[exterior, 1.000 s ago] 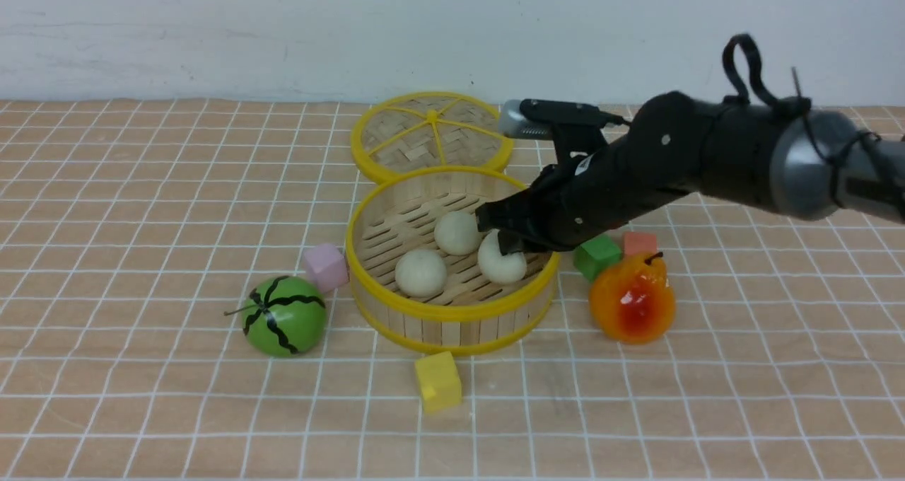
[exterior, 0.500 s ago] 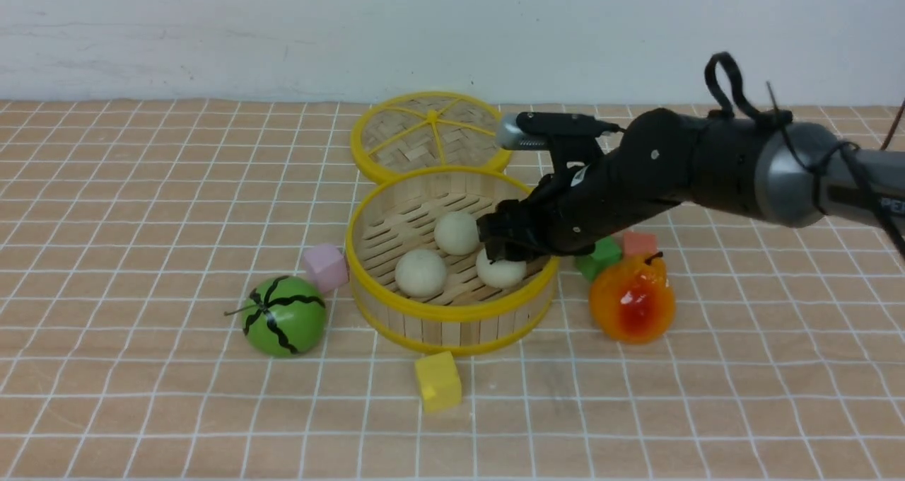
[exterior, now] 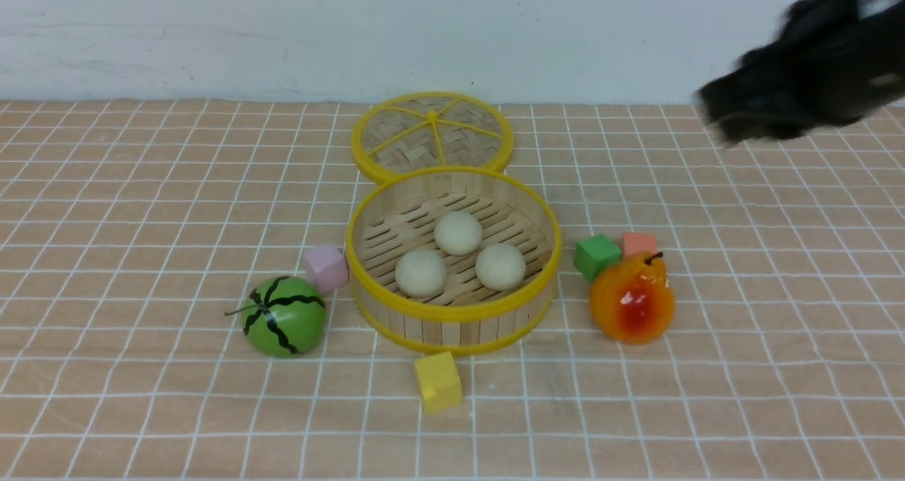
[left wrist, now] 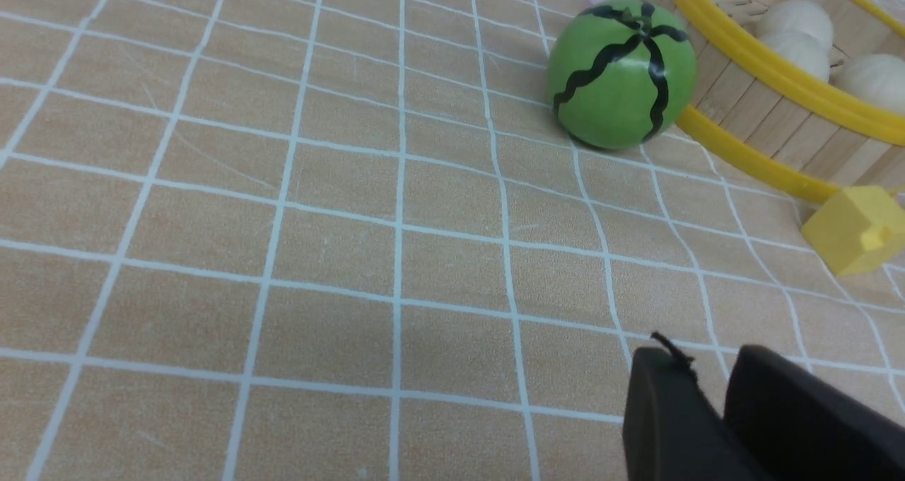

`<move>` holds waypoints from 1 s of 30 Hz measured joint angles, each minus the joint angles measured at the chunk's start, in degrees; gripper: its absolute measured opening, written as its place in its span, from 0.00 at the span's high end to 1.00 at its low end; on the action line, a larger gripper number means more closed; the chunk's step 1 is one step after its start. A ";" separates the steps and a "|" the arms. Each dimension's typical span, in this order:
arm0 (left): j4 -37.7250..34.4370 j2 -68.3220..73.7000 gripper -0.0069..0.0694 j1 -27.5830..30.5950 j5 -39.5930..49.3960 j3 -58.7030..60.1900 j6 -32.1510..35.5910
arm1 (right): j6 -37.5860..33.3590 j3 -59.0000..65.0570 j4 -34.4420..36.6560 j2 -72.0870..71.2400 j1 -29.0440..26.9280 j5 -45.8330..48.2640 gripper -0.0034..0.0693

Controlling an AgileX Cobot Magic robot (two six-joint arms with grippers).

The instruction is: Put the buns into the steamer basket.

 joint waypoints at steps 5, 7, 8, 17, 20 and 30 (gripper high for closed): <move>0.00 0.00 0.74 0.00 0.00 0.00 0.00 | 8.13 14.06 -6.58 -18.68 0.00 -4.87 0.98; 0.00 0.00 0.74 0.00 0.00 0.00 0.00 | 10.79 22.71 -9.62 -26.02 0.00 -10.20 0.98; 0.00 0.00 0.74 0.00 0.00 0.00 0.00 | 11.04 23.61 -9.62 -26.73 0.00 -10.82 0.98; 0.00 0.00 0.72 0.00 0.00 0.00 0.00 | 20.14 54.89 -19.79 -49.73 0.00 -30.23 0.98; 0.00 0.00 0.72 0.00 0.00 0.00 0.00 | 20.38 57.13 -20.19 -51.48 0.00 -30.76 0.98; 0.05 0.00 0.71 0.00 0.00 0.00 0.00 | 20.38 58.16 -20.25 -51.68 0.00 -31.33 0.97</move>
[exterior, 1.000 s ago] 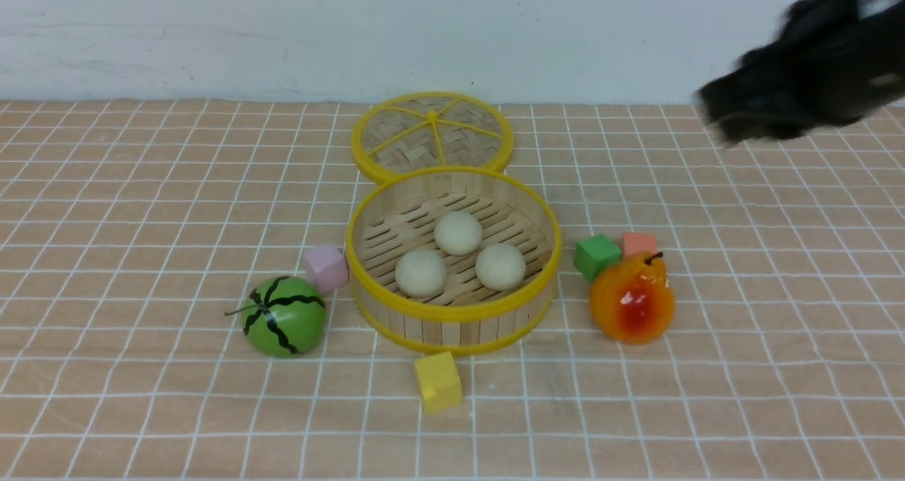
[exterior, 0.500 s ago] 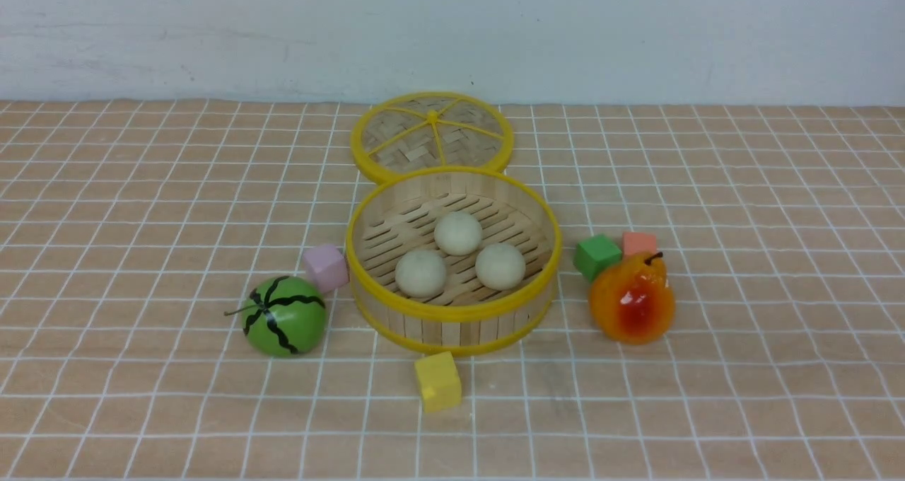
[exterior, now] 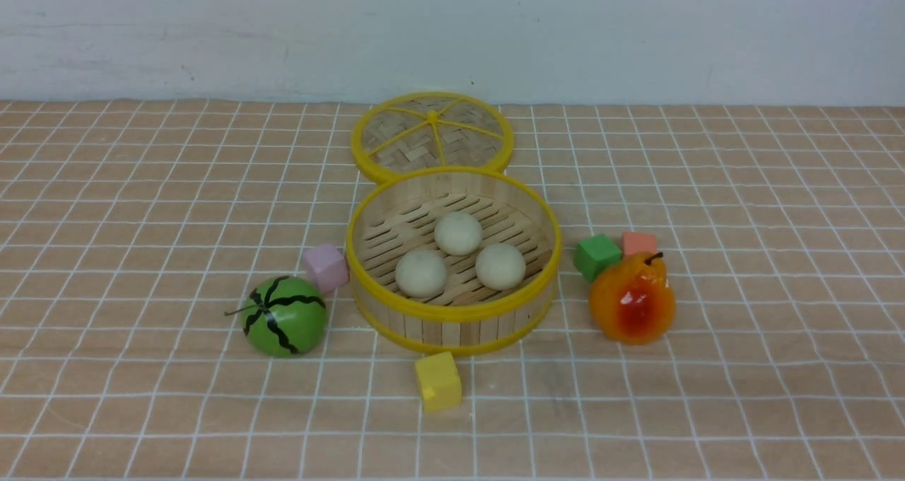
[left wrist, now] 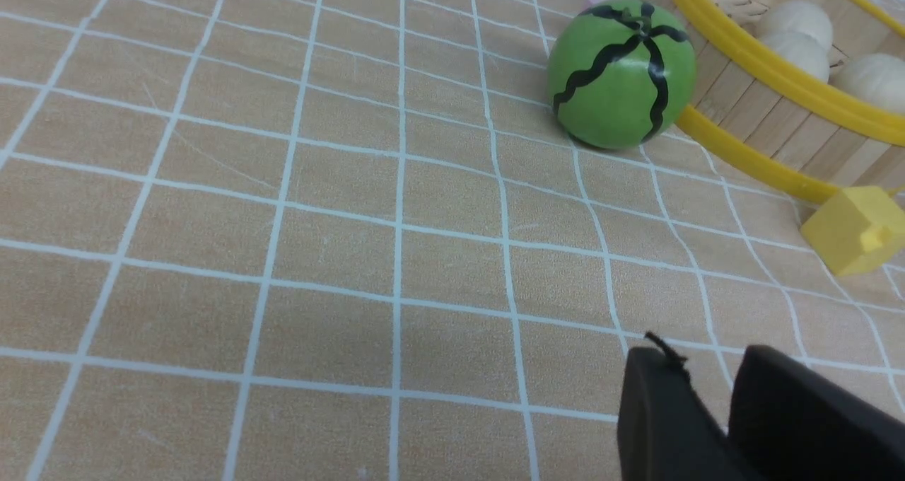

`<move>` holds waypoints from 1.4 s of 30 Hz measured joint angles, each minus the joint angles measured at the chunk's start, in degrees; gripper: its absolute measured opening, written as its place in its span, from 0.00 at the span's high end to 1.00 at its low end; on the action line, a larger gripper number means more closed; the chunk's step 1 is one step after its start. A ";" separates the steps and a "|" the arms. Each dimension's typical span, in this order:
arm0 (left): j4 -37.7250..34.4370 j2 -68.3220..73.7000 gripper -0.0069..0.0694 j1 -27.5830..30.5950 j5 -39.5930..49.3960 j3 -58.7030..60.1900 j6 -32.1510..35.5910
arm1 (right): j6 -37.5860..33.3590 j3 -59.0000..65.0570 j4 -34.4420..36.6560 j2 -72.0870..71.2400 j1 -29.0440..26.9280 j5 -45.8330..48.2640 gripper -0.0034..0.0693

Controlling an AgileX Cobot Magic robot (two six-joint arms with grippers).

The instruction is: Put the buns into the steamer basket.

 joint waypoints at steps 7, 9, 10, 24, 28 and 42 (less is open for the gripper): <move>0.00 0.00 0.69 0.00 0.00 0.00 0.00 | 0.00 0.14 -0.01 -0.06 0.00 -0.32 0.97; 0.00 0.00 0.69 0.00 0.00 0.00 0.00 | 0.06 0.81 1.76 -0.89 -0.37 -0.27 0.97; 0.00 0.00 0.69 0.00 0.00 0.00 0.00 | 0.06 1.12 3.40 -1.45 -0.89 -0.33 0.96; 0.00 0.00 0.67 0.00 0.00 0.00 0.00 | 0.17 16.75 8.37 -24.73 -20.36 -0.32 0.95; 0.00 0.00 0.66 0.00 0.00 0.00 0.00 | 0.21 24.84 8.37 -27.34 -20.61 -0.32 0.95; 0.00 0.00 0.65 0.00 -0.02 0.00 0.00 | 0.21 27.32 9.53 -27.41 -20.59 -0.85 0.93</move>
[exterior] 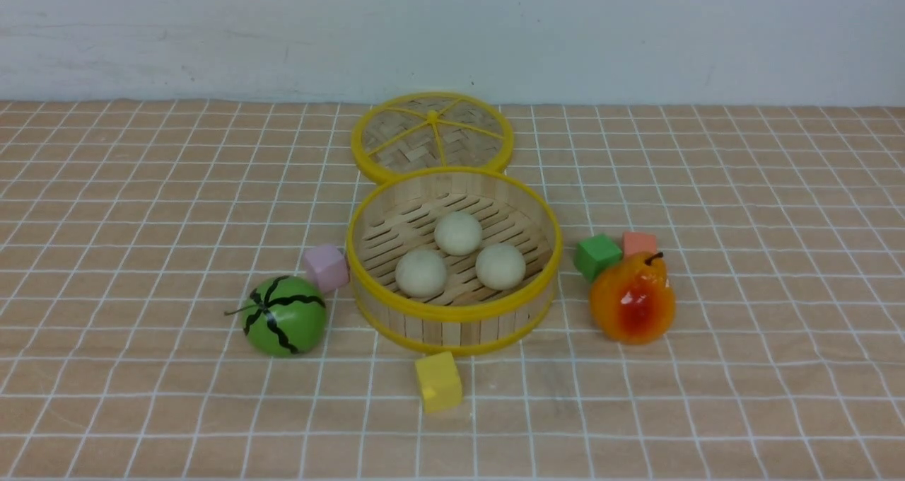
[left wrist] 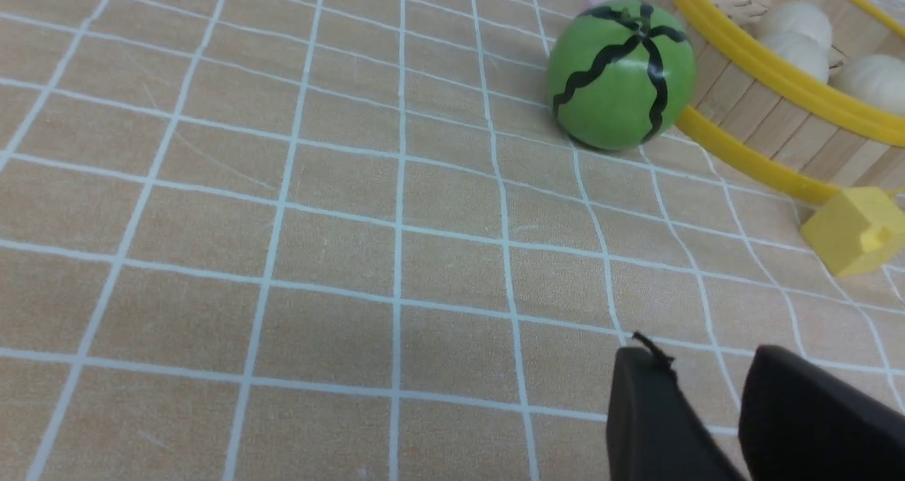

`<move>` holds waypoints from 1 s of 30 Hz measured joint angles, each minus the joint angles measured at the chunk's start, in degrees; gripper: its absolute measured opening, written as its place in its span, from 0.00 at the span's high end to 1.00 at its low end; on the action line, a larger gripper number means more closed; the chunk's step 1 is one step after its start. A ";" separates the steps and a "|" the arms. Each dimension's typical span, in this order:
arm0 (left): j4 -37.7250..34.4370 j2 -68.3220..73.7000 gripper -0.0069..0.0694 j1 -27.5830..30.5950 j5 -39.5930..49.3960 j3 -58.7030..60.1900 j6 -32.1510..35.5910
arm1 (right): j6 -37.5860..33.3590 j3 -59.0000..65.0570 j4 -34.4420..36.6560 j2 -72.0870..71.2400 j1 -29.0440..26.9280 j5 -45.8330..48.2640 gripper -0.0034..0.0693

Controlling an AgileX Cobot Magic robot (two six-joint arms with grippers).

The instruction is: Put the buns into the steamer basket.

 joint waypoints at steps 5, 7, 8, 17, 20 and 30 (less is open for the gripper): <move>-0.06 0.00 0.65 0.00 0.00 0.00 0.00 | 0.00 0.00 0.07 0.00 0.00 -0.03 0.92; 0.00 0.00 0.65 0.00 0.00 0.00 0.00 | 0.00 0.00 0.07 0.00 0.00 -0.03 0.92; 0.00 0.00 0.65 0.00 0.00 0.00 0.00 | 0.00 0.00 0.07 0.00 0.00 -0.03 0.92; 0.00 0.00 0.64 0.00 0.00 0.00 0.00 | 0.00 0.00 0.07 0.00 0.00 -0.08 0.90; 0.00 0.00 0.63 0.00 0.00 0.00 0.00 | 0.00 0.00 0.07 0.00 0.00 -0.08 0.89; 0.00 0.00 0.62 0.00 0.00 0.00 0.00 | 0.00 0.00 0.07 0.00 0.00 -0.08 0.87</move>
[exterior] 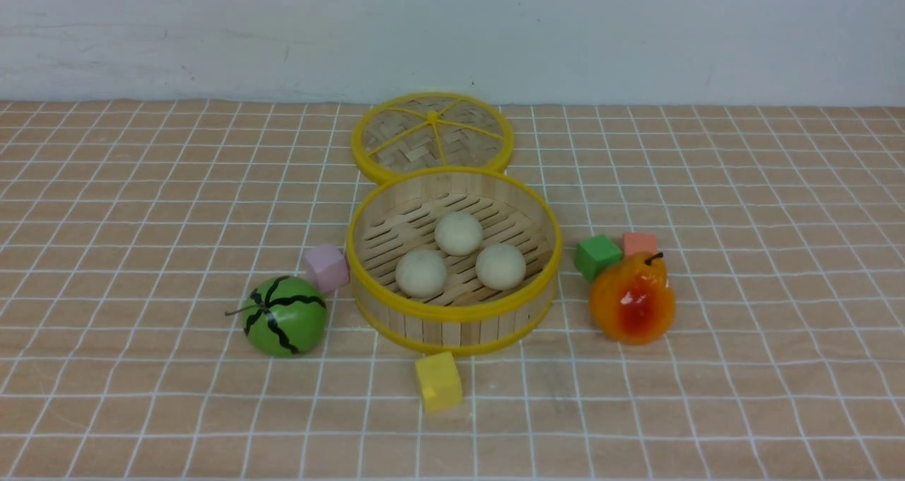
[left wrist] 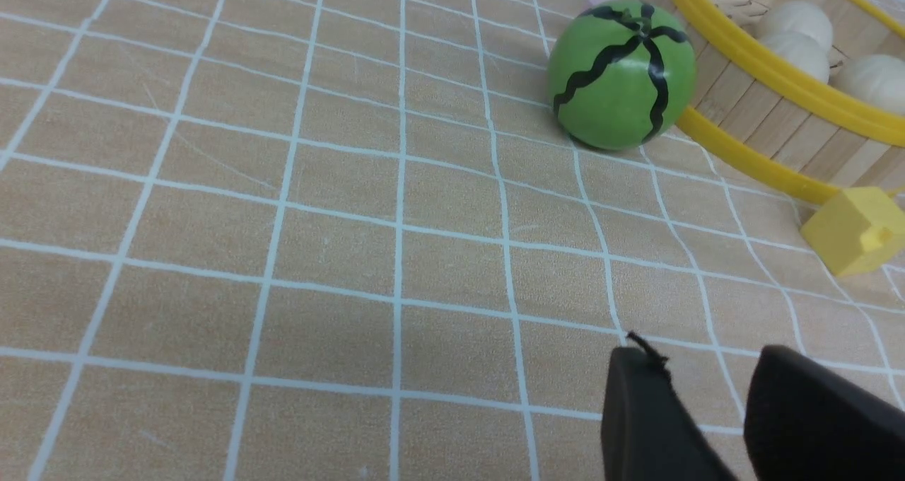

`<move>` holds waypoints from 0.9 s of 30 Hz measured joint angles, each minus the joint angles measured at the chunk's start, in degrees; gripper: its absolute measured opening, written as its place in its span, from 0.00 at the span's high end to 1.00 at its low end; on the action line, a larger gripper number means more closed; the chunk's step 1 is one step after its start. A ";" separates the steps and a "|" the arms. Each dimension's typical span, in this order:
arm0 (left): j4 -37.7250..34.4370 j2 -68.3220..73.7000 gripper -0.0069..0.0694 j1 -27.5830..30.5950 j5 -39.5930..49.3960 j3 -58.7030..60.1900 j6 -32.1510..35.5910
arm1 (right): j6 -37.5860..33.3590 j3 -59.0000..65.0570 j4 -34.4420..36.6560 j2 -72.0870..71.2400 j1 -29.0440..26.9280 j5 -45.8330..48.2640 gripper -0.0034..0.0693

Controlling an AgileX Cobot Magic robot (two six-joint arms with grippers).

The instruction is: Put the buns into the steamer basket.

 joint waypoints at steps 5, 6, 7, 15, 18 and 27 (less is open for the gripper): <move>0.00 0.00 0.62 0.00 0.00 0.00 0.00 | 0.00 0.00 0.00 0.00 0.00 0.00 0.86; 0.00 0.00 0.62 0.00 0.00 0.00 0.00 | 0.00 0.00 0.00 0.00 0.00 0.00 0.86; 0.00 0.00 0.61 0.00 0.00 0.00 0.00 | 0.00 0.00 0.00 0.00 0.00 0.00 0.86; 0.00 0.00 0.60 0.00 0.00 0.00 0.00 | 0.00 0.00 -0.06 0.00 0.00 0.00 0.85; 0.00 0.00 0.60 0.00 0.00 0.00 0.00 | 0.00 0.00 0.08 0.00 0.00 0.00 0.85; 0.00 0.00 0.60 0.00 0.00 0.00 0.00 | 0.00 0.00 0.08 0.00 0.00 0.00 0.83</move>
